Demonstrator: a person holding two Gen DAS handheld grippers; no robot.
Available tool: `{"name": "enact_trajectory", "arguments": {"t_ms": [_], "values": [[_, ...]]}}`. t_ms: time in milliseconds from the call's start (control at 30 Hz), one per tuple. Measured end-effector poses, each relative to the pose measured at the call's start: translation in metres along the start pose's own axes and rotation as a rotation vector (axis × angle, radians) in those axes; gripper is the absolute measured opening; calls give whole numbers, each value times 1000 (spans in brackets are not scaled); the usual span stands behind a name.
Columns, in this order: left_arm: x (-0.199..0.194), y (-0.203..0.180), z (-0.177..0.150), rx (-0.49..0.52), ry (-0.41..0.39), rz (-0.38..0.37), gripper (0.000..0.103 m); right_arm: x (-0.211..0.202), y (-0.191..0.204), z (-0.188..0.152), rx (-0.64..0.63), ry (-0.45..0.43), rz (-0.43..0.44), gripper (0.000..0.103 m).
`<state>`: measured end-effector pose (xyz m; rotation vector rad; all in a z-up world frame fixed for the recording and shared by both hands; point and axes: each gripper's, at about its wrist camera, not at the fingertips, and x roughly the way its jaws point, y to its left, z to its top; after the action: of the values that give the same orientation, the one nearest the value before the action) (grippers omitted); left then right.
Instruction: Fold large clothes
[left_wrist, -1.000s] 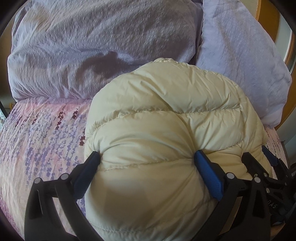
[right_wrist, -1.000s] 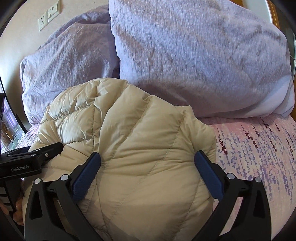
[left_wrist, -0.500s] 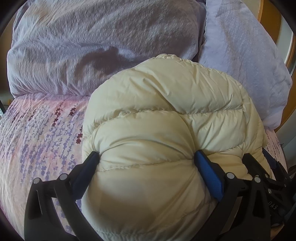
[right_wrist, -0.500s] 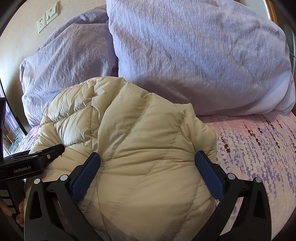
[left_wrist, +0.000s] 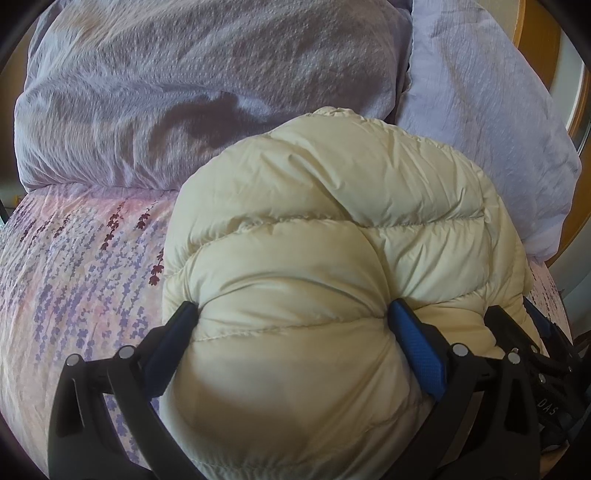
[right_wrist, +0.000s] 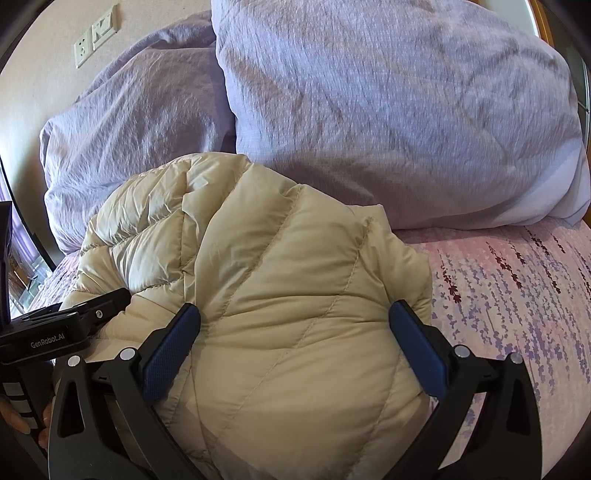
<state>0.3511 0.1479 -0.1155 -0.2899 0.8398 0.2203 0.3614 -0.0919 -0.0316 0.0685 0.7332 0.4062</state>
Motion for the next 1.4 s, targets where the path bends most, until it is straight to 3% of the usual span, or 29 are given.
{"name": "enact_trajectory", "arguments": {"t_ms": [467, 767, 967, 1400], "values": [[3, 5, -9, -10, -12, -10, 101, 1, -1, -1, 15, 1, 12, 102], [-4, 6, 3, -31, 90, 26, 101, -3, 1, 17, -24, 162, -2, 102], [-50, 11, -4, -42, 51, 36, 101, -44, -3, 18, -6, 167, -50, 102], [-159, -1, -54, -20, 47, -32, 101, -133, 8, -16, -7, 237, 6, 102]]}}
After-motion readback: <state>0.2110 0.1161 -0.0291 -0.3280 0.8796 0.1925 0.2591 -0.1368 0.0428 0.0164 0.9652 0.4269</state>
